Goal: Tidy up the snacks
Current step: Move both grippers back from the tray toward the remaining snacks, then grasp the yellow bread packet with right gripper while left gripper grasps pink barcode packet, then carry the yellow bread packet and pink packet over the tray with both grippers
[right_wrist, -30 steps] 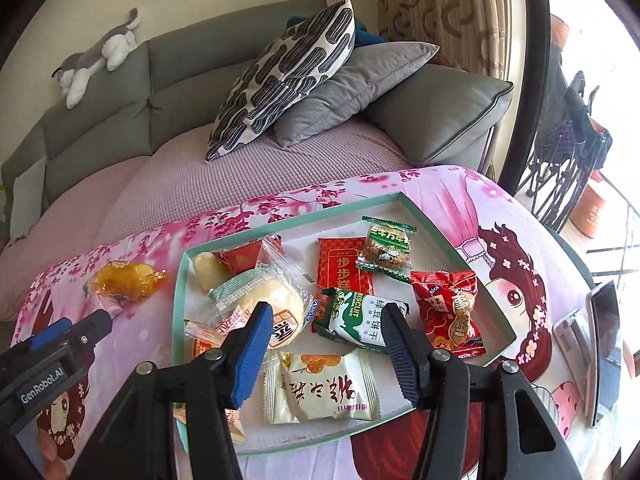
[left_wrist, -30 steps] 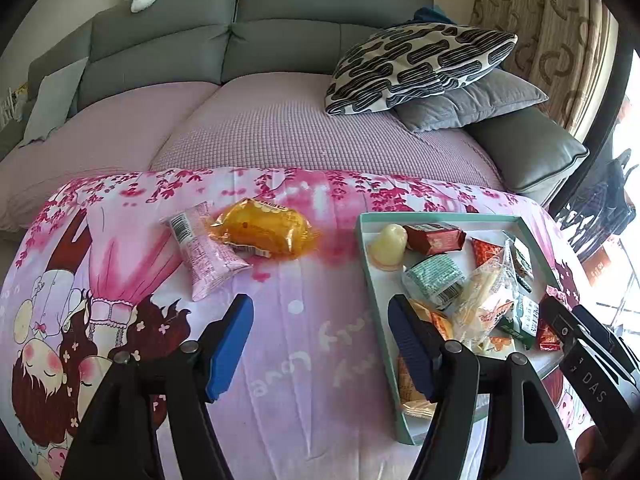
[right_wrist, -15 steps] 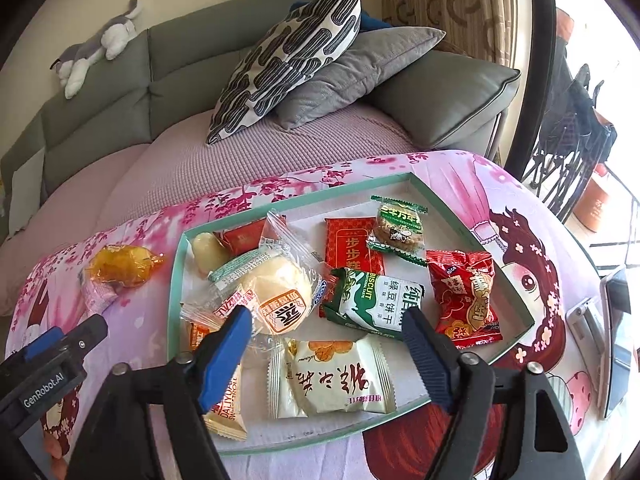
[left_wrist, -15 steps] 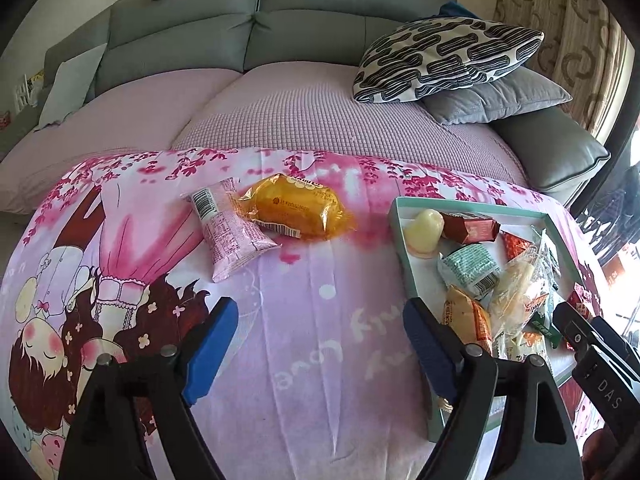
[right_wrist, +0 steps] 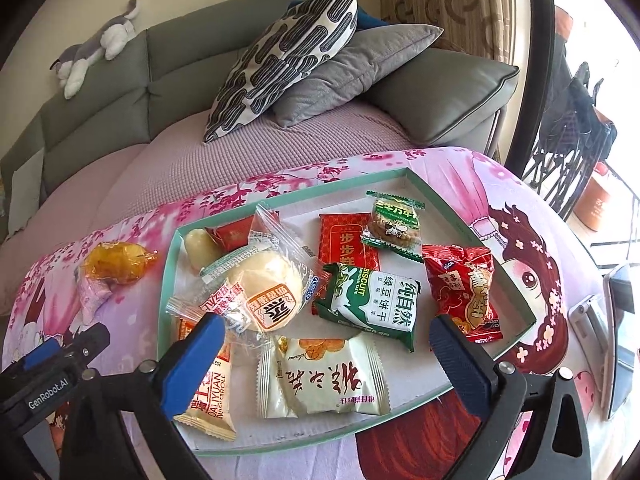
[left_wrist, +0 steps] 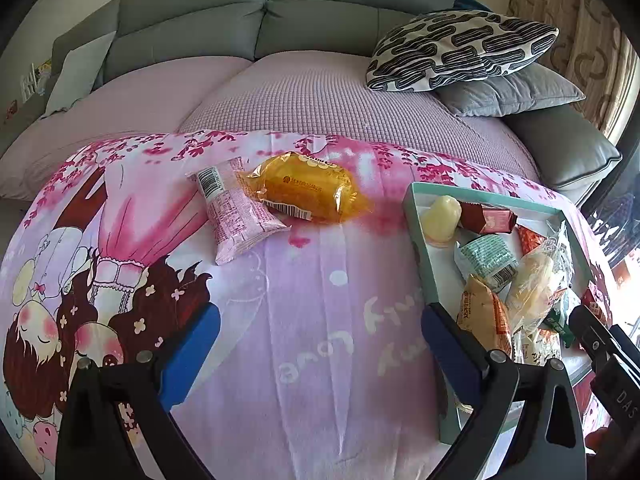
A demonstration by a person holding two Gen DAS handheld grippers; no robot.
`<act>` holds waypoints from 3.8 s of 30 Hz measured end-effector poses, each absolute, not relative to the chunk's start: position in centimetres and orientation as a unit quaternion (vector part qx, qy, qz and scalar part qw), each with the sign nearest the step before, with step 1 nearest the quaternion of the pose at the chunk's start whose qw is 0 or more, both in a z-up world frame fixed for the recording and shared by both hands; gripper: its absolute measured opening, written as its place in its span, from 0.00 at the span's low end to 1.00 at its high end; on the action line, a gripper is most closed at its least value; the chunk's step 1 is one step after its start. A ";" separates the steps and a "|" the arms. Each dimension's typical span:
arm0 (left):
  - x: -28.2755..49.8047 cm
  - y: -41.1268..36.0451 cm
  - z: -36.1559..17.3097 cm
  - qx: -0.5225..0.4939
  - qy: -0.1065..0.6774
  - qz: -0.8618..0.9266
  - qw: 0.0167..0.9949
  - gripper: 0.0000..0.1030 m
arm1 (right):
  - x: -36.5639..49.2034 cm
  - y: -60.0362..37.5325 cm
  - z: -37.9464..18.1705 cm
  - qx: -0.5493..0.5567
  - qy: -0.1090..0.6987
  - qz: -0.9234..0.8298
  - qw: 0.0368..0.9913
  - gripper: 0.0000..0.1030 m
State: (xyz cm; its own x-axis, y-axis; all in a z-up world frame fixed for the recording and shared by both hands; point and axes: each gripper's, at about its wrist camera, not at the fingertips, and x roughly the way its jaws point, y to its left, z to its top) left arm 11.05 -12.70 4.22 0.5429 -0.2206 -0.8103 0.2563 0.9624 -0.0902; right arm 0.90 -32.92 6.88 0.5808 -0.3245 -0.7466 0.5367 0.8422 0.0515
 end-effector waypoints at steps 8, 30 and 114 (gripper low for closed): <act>10.5 -12.4 4.5 0.013 0.451 -0.138 0.882 0.98 | 0.9 -31.9 7.1 0.128 0.378 -0.236 0.886 1.00; 12.9 -1.7 4.9 -0.059 0.457 0.035 0.887 0.98 | 3.6 -24.0 7.4 0.114 0.382 -0.126 0.908 1.00; 12.6 -3.7 5.4 -0.093 0.472 -0.085 0.873 0.38 | 6.0 -17.5 5.4 0.026 0.416 -0.020 0.909 0.40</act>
State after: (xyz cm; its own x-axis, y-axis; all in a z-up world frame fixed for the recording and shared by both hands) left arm 12.61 -3.74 5.45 0.5404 -0.2370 -0.8073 0.0613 0.9681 -0.2431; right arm 6.00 -17.53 5.37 0.6538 -0.0150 -0.7565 0.0576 0.9979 0.0300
